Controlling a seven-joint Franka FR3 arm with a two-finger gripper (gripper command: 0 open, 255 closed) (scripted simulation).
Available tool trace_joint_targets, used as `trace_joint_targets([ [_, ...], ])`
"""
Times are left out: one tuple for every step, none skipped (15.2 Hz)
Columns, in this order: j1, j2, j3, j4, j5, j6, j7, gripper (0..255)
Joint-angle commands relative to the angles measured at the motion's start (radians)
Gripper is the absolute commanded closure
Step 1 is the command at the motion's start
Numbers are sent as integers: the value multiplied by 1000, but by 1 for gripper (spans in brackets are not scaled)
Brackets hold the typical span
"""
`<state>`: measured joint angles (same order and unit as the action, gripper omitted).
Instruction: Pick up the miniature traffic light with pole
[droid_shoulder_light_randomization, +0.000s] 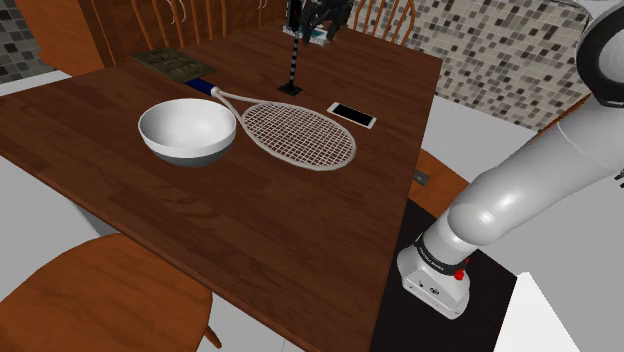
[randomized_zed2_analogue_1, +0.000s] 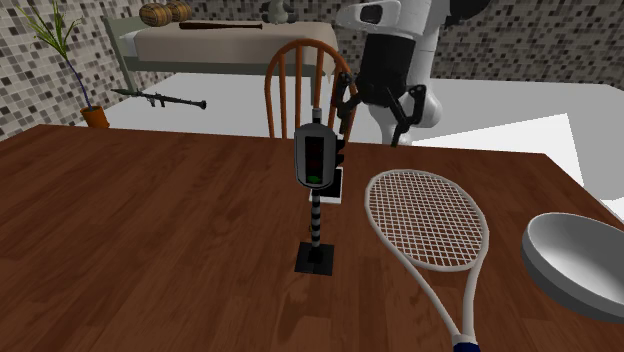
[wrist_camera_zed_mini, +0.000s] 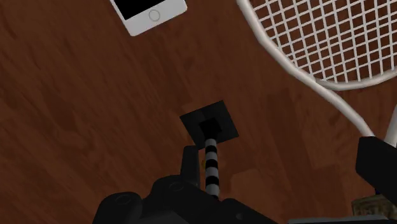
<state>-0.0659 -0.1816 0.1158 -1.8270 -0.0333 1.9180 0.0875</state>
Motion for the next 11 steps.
trace_joint_targets([
  [-7,64,1,88,-15,0,23,0],
  [-9,96,2,133,-24,-2,35,0],
  [-10,128,3,180,-32,-6,48,0],
  [-11,160,4,228,-41,-11,61,0],
  [-11,194,5,279,-50,-18,73,0],
  [-11,228,5,332,-59,-26,85,0],
  [-10,263,4,388,-68,-35,96,0],
  [-8,300,4,448,-78,-47,107,0],
  [-7,322,3,484,-83,-55,113,0],
  [-7,316,2,462,-82,-39,114,0],
  [-8,310,1,440,-82,-23,115,0],
])
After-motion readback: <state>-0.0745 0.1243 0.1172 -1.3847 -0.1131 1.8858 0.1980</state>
